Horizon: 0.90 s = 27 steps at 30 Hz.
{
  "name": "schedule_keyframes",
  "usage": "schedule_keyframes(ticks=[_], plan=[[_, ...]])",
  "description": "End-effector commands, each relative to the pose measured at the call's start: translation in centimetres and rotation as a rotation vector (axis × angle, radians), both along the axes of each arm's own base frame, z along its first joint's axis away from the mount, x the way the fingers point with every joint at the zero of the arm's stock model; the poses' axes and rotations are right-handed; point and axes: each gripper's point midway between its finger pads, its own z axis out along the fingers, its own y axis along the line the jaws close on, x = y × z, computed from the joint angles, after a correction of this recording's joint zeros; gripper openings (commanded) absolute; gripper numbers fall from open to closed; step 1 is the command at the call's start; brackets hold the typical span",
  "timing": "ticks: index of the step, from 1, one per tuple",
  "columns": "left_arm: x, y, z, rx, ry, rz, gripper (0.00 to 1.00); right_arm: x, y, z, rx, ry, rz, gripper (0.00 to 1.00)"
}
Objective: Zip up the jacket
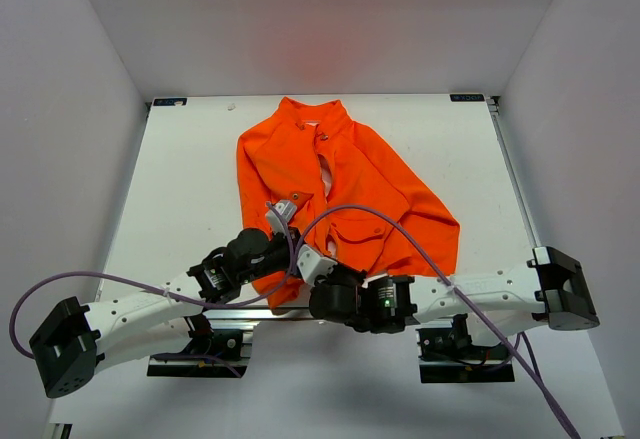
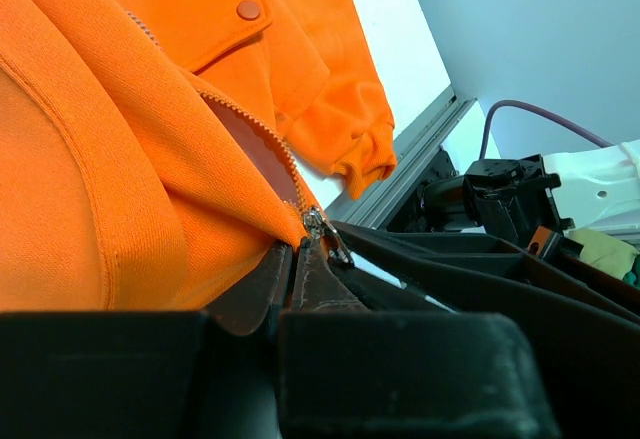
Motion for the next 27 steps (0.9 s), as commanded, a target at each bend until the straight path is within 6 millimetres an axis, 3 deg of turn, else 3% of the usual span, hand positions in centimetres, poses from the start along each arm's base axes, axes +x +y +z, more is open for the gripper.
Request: schedule_keyframes(ticks=[1,8,9,12,27], plan=[[-0.7,-0.7,2.1,-0.044,-0.025,-0.051,0.00,-0.2,0.5,1.5,0.093,0.027,0.020,0.19],[-0.8,-0.8,2.0,-0.032,-0.037,-0.064,0.00,-1.0,1.1,2.1,0.149,0.094,0.089,0.14],[-0.8,-0.8,2.0,-0.031,-0.037,-0.067,0.00,-0.9,1.0,2.0,0.150,0.097,0.088,0.05],[-0.9,-0.9,2.0,-0.031,-0.041,-0.078,0.00,-0.7,1.1,2.0,0.156,0.114,0.092,0.02],[-1.3,-1.1,2.7,-0.051,-0.061,-0.104,0.00,0.1,1.1,0.4,0.127,0.137,0.061,0.00]])
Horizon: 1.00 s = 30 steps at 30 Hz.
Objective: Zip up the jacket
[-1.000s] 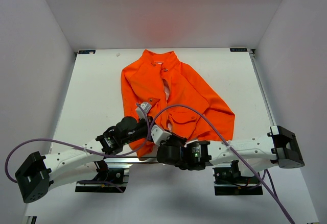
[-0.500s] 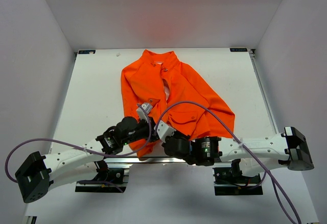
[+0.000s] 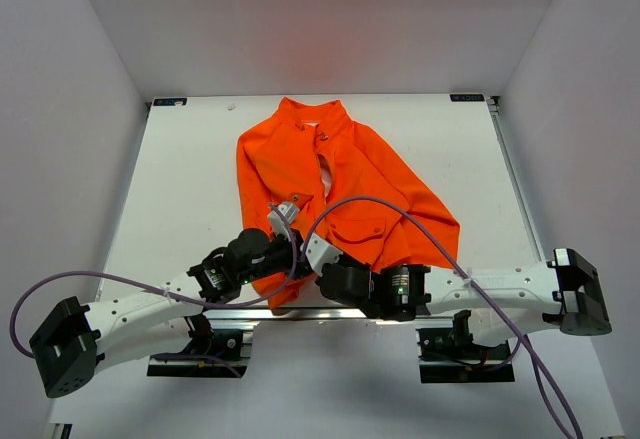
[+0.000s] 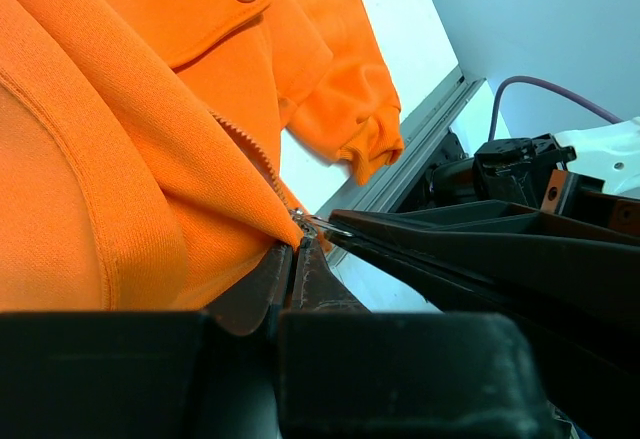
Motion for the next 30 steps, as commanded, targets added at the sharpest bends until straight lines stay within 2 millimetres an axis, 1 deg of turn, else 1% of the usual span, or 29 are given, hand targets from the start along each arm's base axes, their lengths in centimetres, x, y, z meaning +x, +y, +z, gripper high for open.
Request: schedule_keyframes(ticks=[1,6,9,14,16,19,20,21,24,25,26,27,29,30], plan=[[-0.8,-1.1,3.2,-0.079,-0.043,-0.068,0.00,0.1,0.9,-0.1,0.038,0.012,-0.011,0.00],[-0.8,-1.0,3.3,-0.078,-0.044,-0.065,0.00,0.3,0.3,-0.8,0.015,0.012,-0.044,0.00],[-0.8,-1.1,3.2,-0.073,-0.042,-0.066,0.00,0.5,0.0,-0.9,0.014,0.009,-0.071,0.00],[-0.7,-1.0,3.0,-0.061,-0.038,-0.062,0.00,0.5,-0.1,-0.7,0.023,0.009,-0.075,0.00],[-0.6,-0.8,2.8,-0.043,-0.031,-0.051,0.00,0.6,-0.6,-0.4,0.027,0.007,-0.096,0.00],[-0.3,-0.5,2.3,-0.006,-0.022,-0.026,0.00,0.6,-1.0,0.0,0.060,0.035,-0.110,0.00],[-0.2,-0.4,2.2,0.002,-0.017,-0.022,0.05,0.3,-0.9,0.5,0.093,0.068,-0.097,0.00],[-0.2,-0.3,2.3,0.004,-0.020,-0.018,0.11,-0.8,-0.1,0.3,0.121,0.140,-0.038,0.00],[-0.2,-0.2,2.6,0.003,-0.038,-0.022,0.26,-1.6,0.3,0.8,0.181,0.240,0.026,0.00],[-0.1,0.0,2.7,0.011,-0.042,-0.015,0.30,-1.8,0.5,0.6,0.199,0.301,0.050,0.00],[0.0,0.1,3.0,0.010,-0.049,-0.010,0.33,-2.0,0.5,0.8,0.212,0.332,0.065,0.00],[0.0,0.3,2.9,0.022,-0.048,-0.007,0.35,-2.7,0.7,0.8,0.223,0.380,0.095,0.00],[0.1,0.4,3.6,0.009,-0.064,0.001,0.39,-2.4,0.8,1.1,0.247,0.407,0.103,0.00],[-0.1,0.6,3.2,0.027,-0.050,0.001,0.40,-2.9,1.1,1.0,0.256,0.439,0.130,0.00]])
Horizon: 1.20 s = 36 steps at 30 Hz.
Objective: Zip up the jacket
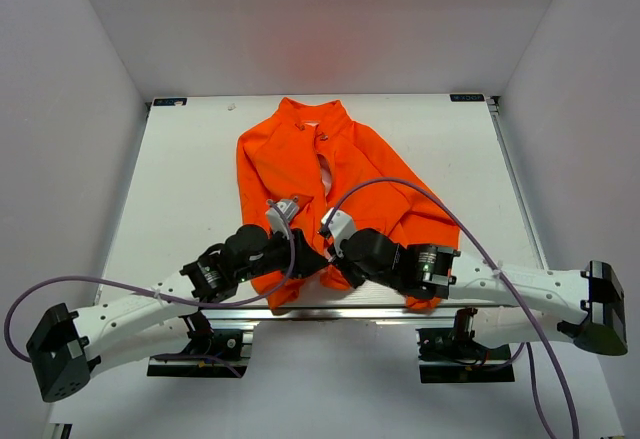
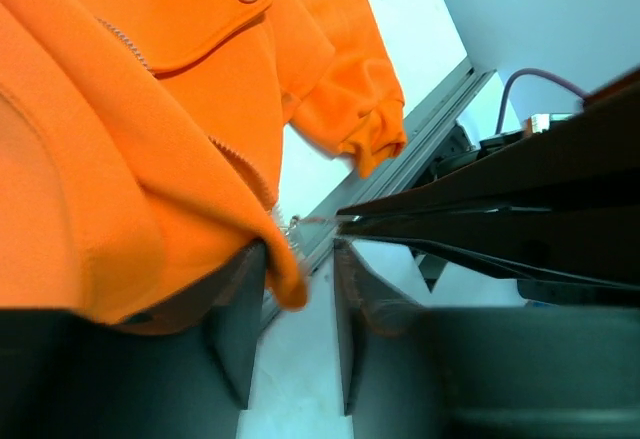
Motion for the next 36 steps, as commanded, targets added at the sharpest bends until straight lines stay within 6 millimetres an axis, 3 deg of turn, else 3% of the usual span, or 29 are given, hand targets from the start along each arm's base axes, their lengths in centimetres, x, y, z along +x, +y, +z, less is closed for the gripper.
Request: schedule_keyframes(ticks=[1,4,5,8,10,13,15,18,21,24,30,36], plan=[[0.0,0.2,2.3,-0.023,-0.039,0.006,0.45,-2.3,1.4,0.1,0.073,0.148,0.122,0.00],[-0.2,0.5,2.4,-0.015,-0.018,0.010,0.55,-2.5,1.8,-0.3,0.091,0.217,0.132,0.00],[-0.5,0.5,2.4,-0.014,-0.004,0.001,0.74,-2.6,2.2,-0.3,0.105,0.233,0.142,0.00],[-0.7,1.5,1.8,0.023,0.053,0.044,0.98,-3.0,2.9,0.3,0.162,0.274,0.165,0.00],[-1.0,2.5,0.7,0.067,0.096,0.073,0.98,-3.0,2.9,0.5,0.188,0.288,0.172,0.00],[-2.0,2.8,0.9,0.036,0.125,0.053,0.98,-2.3,2.6,0.8,0.221,0.298,0.151,0.00],[-3.4,1.7,2.3,-0.044,0.145,-0.033,0.96,-2.3,2.5,1.1,0.243,0.320,0.160,0.00],[-5.0,0.4,2.7,-0.126,0.202,-0.126,0.87,-1.3,2.0,1.5,0.255,0.317,0.127,0.00],[-5.7,0.0,2.0,-0.144,0.254,-0.149,0.77,-1.0,1.8,1.8,0.266,0.323,0.115,0.00],[-6.2,-0.3,1.6,-0.163,0.279,-0.153,0.74,-0.9,1.7,2.2,0.293,0.335,0.113,0.00],[-5.1,-0.6,1.9,-0.162,0.243,-0.076,0.79,-0.8,1.4,3.2,0.335,0.348,0.129,0.00],[-1.9,-1.0,1.7,-0.143,0.193,0.076,0.77,-0.8,1.2,3.2,0.340,0.362,0.126,0.00]])
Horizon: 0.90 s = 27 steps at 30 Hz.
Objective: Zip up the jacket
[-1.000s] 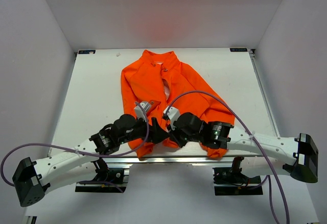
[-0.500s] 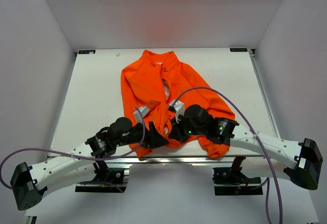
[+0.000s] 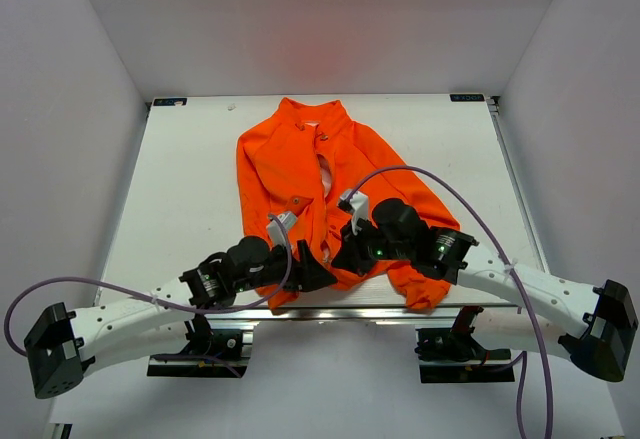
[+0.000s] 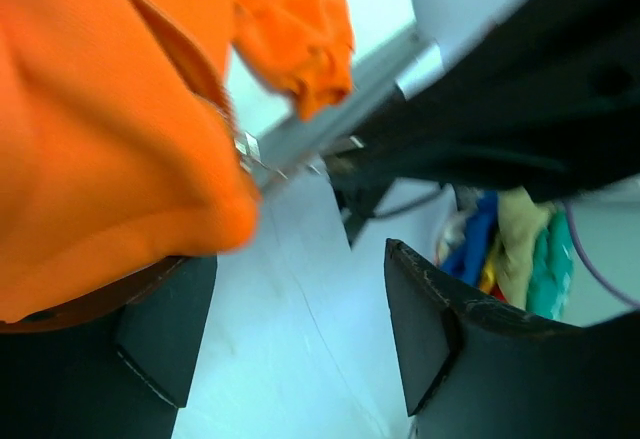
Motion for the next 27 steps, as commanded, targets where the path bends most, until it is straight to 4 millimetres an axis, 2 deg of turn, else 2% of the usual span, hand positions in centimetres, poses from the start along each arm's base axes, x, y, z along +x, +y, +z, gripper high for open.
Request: schedule_keyframes(ticks=[1,6,8,9,11,14,21,27], plan=[[2.6,-0.4,1.7,-0.027,-0.045,0.126,0.76,-0.3,0.5,1.6,0.068,-0.003,0.022,0.00],[4.2,0.5,2.0,-0.061,-0.058,0.242,0.69,0.0,0.0,1.8,0.074,-0.007,-0.003,0.00],[4.6,0.9,3.0,-0.116,-0.068,0.282,0.69,0.0,0.0,1.7,0.076,-0.002,-0.004,0.00],[4.6,1.2,2.5,-0.119,-0.069,0.290,0.69,0.0,0.0,1.5,0.074,0.001,-0.001,0.00],[4.7,1.2,2.9,-0.156,-0.070,0.302,0.68,0.0,0.0,1.3,0.070,0.007,-0.003,0.00],[5.0,1.1,2.6,-0.144,-0.064,0.313,0.65,0.0,0.1,1.5,0.076,0.002,0.002,0.00],[5.6,0.8,2.5,-0.144,-0.061,0.335,0.50,0.0,0.2,1.4,0.078,0.003,0.006,0.00],[5.7,0.9,2.3,-0.138,-0.060,0.343,0.27,0.4,0.3,1.2,0.073,-0.006,0.000,0.00]])
